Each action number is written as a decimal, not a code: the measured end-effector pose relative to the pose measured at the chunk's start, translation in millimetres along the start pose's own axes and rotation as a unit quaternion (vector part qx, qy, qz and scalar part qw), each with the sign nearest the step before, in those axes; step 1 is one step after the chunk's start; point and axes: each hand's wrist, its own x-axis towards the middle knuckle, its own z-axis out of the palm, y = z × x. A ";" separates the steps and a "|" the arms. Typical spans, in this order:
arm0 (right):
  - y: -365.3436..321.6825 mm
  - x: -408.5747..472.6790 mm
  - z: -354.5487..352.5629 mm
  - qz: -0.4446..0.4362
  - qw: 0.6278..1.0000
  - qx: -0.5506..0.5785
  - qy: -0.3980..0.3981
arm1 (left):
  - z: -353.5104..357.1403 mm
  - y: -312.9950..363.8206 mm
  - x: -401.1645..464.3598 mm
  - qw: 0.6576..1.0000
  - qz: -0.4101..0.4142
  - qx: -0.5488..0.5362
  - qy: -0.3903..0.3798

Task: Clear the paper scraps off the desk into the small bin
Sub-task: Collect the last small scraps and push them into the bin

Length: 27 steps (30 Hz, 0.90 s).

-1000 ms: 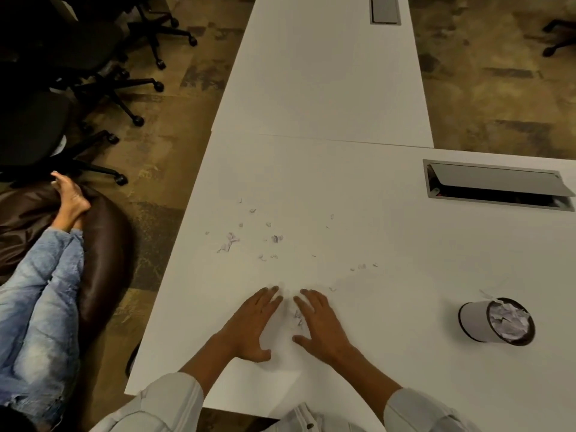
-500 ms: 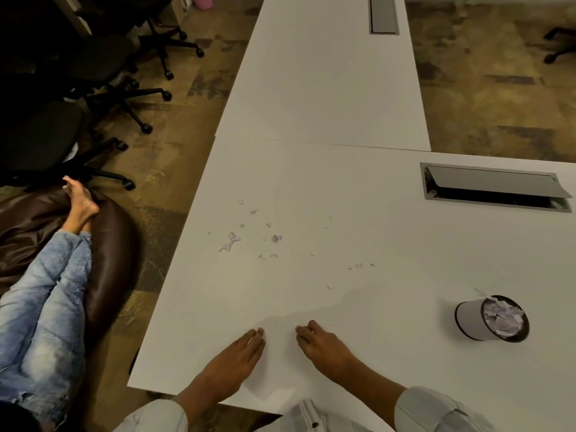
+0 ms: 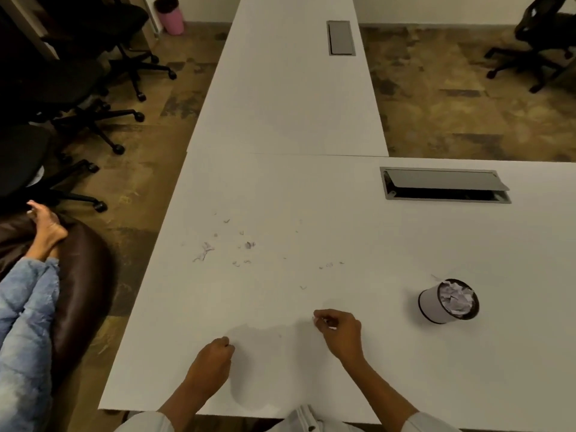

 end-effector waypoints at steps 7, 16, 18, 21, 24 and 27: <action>1.6 6.7 -153.3 0.030 0.980 0.010 0.196 | -28.2 96.3 79.5 0.968 -0.064 -0.233 0.061; 16.2 31.0 -265.3 0.036 0.963 -0.075 0.257 | -76.0 304.6 173.8 0.905 0.079 -0.412 0.072; 17.3 40.7 -270.1 0.031 0.966 -0.096 0.239 | -83.5 344.9 188.4 0.894 0.088 -0.436 0.051; 18.8 50.7 -274.5 0.022 0.968 -0.137 0.209 | -86.6 385.7 200.8 0.891 0.117 -0.439 -0.001; 19.6 53.9 -281.1 0.024 0.970 -0.166 0.178 | -79.8 397.9 203.2 0.896 0.155 -0.414 -0.043; 19.4 53.4 -289.9 0.034 0.968 -0.190 0.159 | -74.3 389.4 203.4 0.893 0.179 -0.411 -0.041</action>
